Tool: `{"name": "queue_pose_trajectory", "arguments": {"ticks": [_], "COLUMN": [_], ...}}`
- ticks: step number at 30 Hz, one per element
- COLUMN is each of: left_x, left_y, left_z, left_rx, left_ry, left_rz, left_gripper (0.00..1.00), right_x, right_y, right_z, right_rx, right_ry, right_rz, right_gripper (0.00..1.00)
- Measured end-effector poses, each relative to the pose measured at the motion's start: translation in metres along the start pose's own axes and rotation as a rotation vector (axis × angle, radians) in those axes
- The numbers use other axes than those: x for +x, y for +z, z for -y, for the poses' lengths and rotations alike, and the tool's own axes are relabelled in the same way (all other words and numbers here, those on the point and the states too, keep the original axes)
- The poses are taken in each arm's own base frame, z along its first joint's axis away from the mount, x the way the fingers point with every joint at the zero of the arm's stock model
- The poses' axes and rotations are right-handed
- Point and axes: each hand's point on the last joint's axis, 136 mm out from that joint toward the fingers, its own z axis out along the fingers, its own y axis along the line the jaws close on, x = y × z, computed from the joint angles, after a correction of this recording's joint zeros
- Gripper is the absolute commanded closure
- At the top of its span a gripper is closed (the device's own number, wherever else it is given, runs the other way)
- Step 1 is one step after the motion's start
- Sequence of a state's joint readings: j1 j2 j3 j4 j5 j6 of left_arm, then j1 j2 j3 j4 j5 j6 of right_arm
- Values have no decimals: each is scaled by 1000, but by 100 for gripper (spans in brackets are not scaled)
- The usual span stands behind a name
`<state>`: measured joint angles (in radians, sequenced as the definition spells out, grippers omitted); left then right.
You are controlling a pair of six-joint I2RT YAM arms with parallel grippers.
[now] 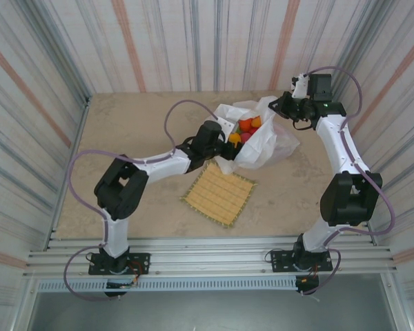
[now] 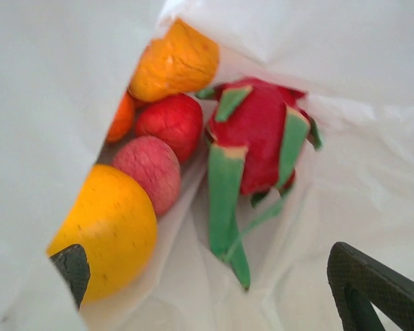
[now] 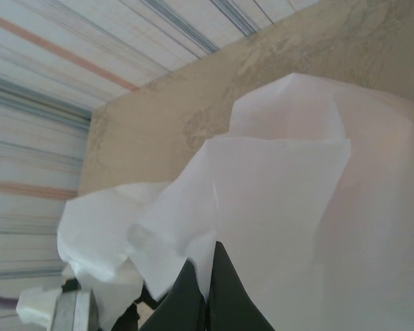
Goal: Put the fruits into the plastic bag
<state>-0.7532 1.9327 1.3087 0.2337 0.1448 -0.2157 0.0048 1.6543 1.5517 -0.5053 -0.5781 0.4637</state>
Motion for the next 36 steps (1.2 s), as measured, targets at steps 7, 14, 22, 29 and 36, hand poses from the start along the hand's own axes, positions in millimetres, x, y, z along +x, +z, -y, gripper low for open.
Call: {"name": "queue_pose_trajectory", "arguments": {"ticks": [7, 14, 22, 29, 36], "left_x": [28, 20, 42, 27, -13], "left_y": [-23, -40, -55, -111, -152], "left_z": [10, 27, 50, 69, 56], "left_rx": [65, 142, 290, 363, 297], "left_ry": [60, 150, 260, 353, 374], "left_rz": [-53, -35, -114, -68, 60], "left_gripper": [10, 16, 17, 17, 17], "right_x": [-2, -1, -1, -1, -1], "right_y": [-1, -1, -1, -1, -1], "right_z": [1, -1, -2, -3, -3], "right_rx": [-2, -12, -20, -23, -26], "right_ry": [0, 0, -1, -2, -3], "right_rz": [5, 0, -2, -2, -2], "right_gripper": [100, 100, 100, 100, 100]}}
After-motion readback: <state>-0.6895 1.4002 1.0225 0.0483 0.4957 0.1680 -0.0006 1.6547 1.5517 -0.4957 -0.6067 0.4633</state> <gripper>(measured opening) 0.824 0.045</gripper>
